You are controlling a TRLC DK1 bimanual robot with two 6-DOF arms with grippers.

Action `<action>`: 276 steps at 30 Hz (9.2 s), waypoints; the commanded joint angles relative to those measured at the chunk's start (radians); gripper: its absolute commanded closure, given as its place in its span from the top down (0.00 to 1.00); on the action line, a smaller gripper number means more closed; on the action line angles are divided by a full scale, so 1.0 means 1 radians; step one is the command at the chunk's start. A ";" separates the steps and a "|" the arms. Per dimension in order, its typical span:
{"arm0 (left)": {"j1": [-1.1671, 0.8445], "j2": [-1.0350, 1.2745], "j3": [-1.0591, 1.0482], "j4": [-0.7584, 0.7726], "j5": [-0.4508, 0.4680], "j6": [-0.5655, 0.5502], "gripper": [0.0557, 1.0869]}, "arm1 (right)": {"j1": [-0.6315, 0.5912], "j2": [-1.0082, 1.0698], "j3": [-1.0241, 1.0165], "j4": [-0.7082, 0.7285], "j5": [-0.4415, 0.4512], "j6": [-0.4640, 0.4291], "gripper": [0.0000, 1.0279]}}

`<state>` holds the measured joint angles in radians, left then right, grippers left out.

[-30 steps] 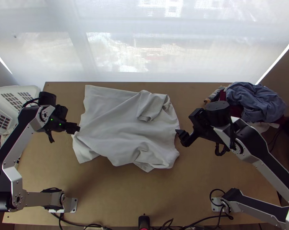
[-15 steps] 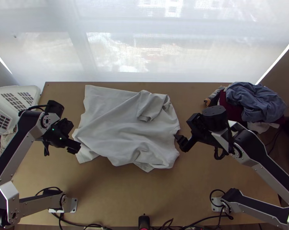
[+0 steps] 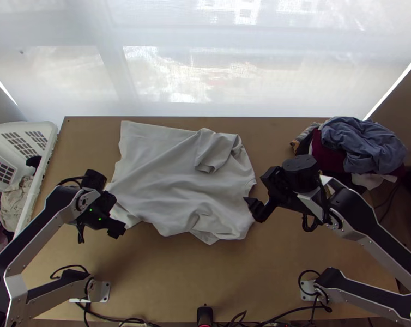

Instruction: Fold the t-shirt

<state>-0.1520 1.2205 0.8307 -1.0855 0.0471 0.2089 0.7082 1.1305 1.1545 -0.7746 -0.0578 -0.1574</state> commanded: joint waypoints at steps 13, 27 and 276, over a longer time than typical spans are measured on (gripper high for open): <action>-0.031 0.048 -0.145 0.300 0.000 -0.069 0.23 | 0.116 -0.015 -0.052 -0.041 -0.002 0.005 0.96; -0.032 -0.001 -0.010 0.240 -0.001 -0.095 0.03 | 0.333 -0.011 -0.187 -0.078 -0.102 0.007 0.96; 0.121 0.682 0.582 0.411 -0.027 -0.258 0.03 | -0.023 0.103 0.020 0.293 0.006 -0.105 0.93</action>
<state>-0.0280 1.9244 1.4097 -0.6708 0.0181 -0.0525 0.6827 1.2278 1.1687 -0.4828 -0.0502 -0.2626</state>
